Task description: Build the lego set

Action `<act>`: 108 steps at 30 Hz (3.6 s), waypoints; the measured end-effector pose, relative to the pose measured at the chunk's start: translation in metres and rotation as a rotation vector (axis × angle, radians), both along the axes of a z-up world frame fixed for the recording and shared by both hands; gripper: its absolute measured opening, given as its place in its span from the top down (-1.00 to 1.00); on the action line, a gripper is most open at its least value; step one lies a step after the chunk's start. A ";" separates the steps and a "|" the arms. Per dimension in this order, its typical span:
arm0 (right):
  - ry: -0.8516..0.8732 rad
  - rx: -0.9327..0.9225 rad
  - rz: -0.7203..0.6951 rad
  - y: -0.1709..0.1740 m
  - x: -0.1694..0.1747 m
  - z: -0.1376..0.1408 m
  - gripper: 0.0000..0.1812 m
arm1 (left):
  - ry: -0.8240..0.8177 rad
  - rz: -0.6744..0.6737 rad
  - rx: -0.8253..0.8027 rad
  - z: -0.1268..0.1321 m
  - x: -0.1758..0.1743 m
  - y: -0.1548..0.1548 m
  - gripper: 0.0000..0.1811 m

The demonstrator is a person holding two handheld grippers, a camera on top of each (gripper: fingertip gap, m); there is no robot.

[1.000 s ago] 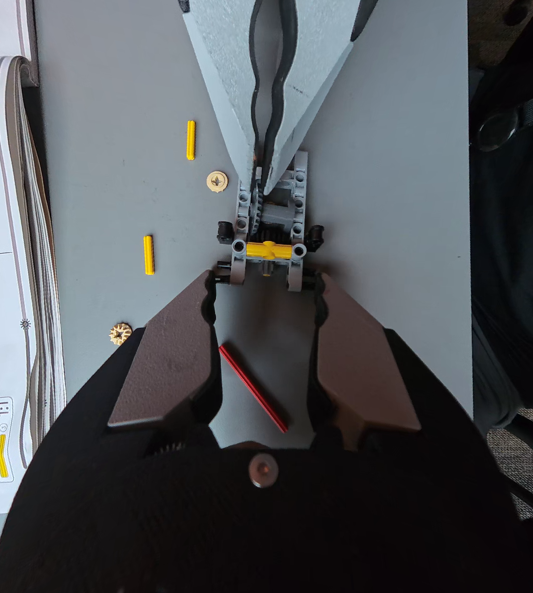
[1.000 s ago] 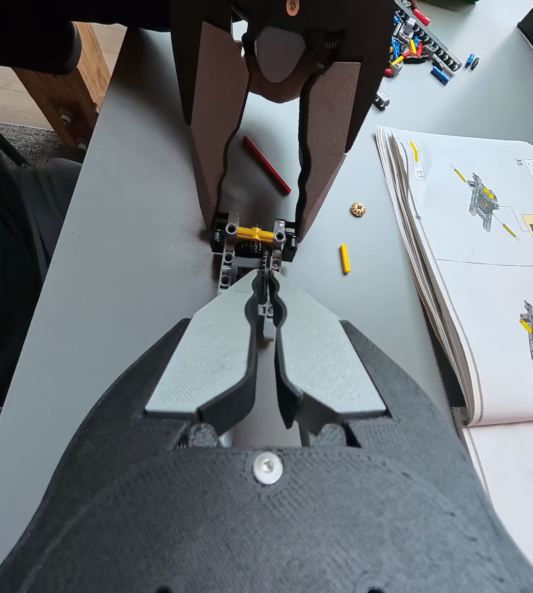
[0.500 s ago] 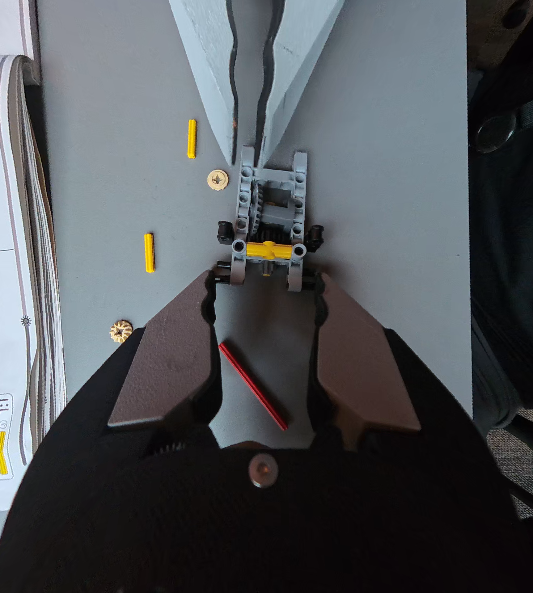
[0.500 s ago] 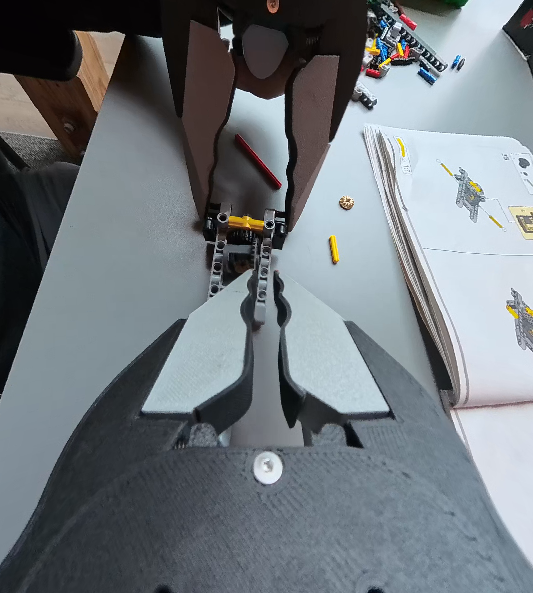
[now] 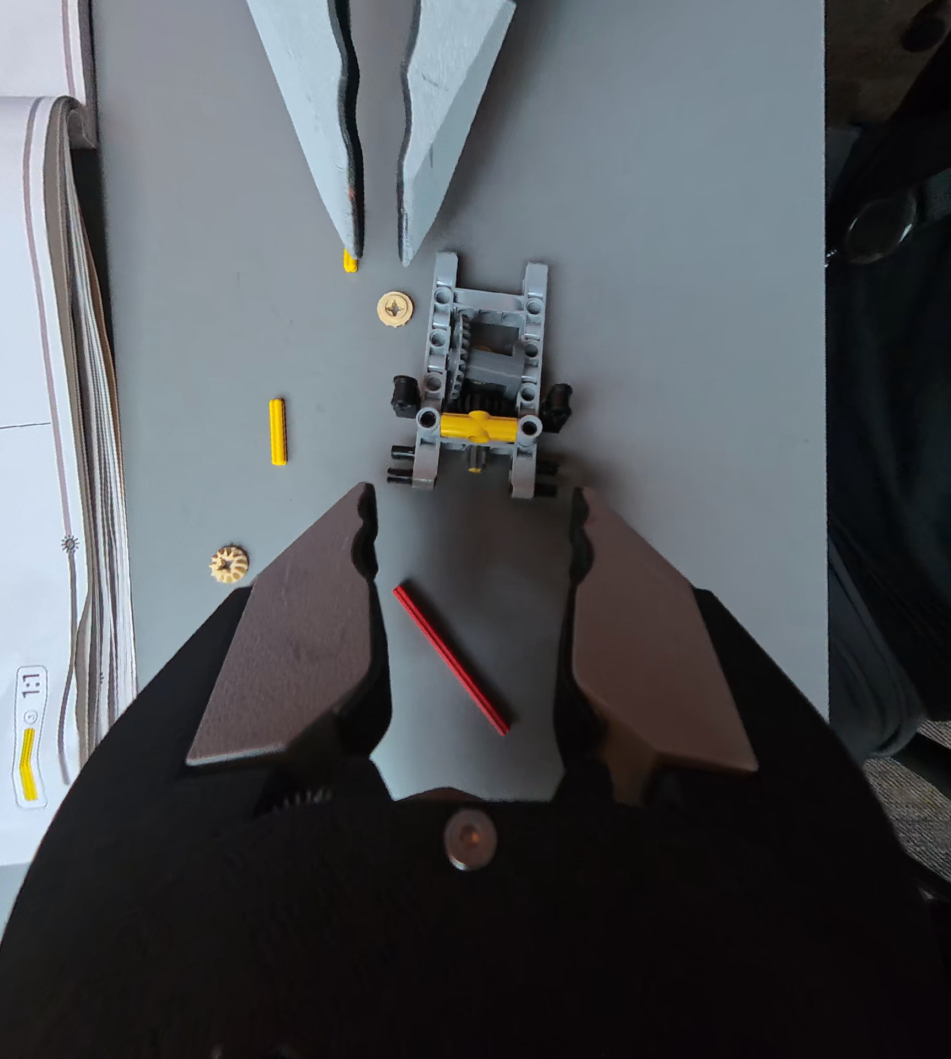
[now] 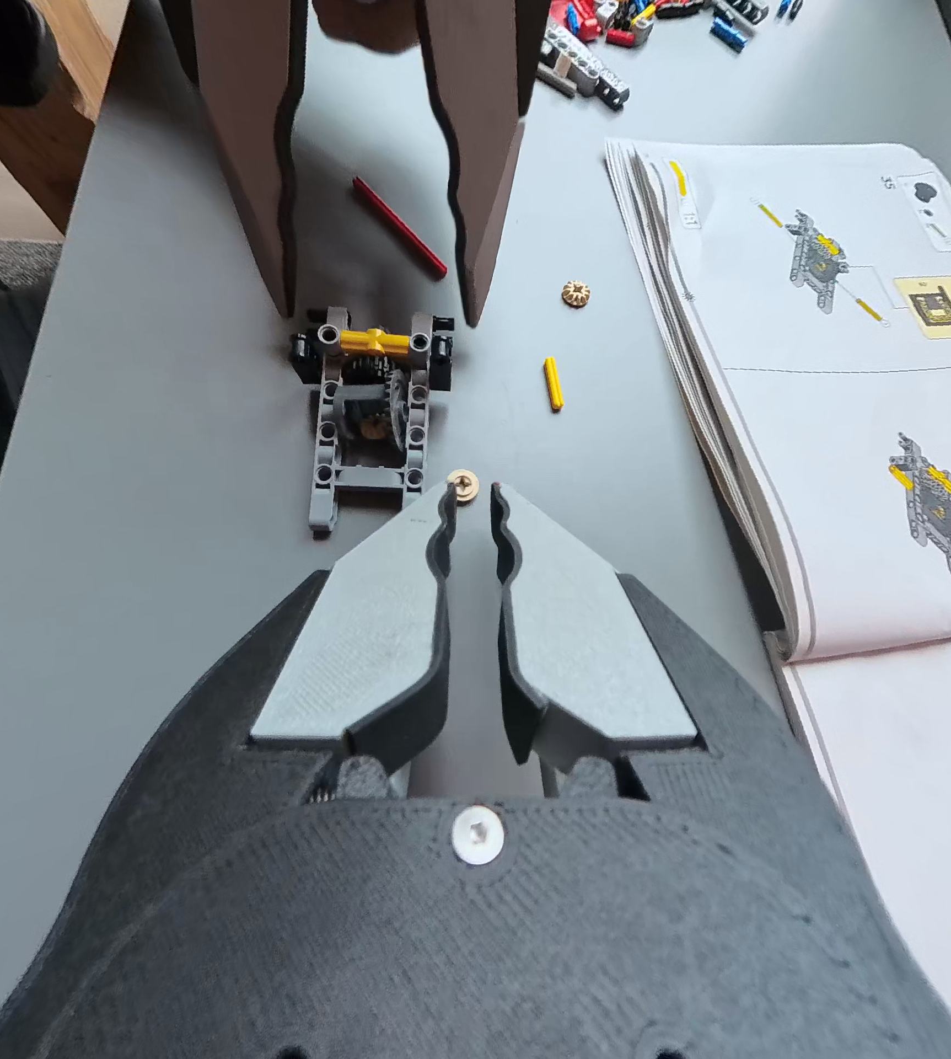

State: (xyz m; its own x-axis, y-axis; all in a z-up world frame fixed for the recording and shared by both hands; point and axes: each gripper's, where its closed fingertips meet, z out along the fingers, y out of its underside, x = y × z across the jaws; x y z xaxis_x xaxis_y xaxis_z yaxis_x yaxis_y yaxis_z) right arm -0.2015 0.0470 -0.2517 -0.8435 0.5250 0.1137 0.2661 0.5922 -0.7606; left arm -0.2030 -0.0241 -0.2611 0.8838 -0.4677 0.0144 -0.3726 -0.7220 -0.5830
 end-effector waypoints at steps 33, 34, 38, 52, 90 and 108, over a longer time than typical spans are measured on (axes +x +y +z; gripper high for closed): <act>-0.027 0.115 0.151 -0.008 -0.004 -0.016 0.91 | -0.002 0.027 -0.015 0.006 -0.012 -0.017 0.28; -0.028 0.115 0.150 -0.008 -0.004 -0.016 0.91 | 0.000 0.026 -0.015 0.006 -0.012 -0.017 0.28; -0.037 0.111 0.148 -0.008 -0.004 -0.016 0.91 | 0.001 0.029 -0.011 0.007 -0.013 -0.017 0.28; -0.074 -0.209 0.060 -0.008 -0.011 0.026 0.92 | 0.032 0.080 0.132 0.025 -0.025 -0.007 0.41; -0.132 -0.566 0.000 0.008 -0.014 0.068 0.92 | 0.185 0.154 0.319 0.057 -0.029 0.025 1.00; -0.379 -0.719 0.183 -0.017 0.011 0.072 0.93 | 0.137 0.094 0.353 0.067 0.005 0.047 0.92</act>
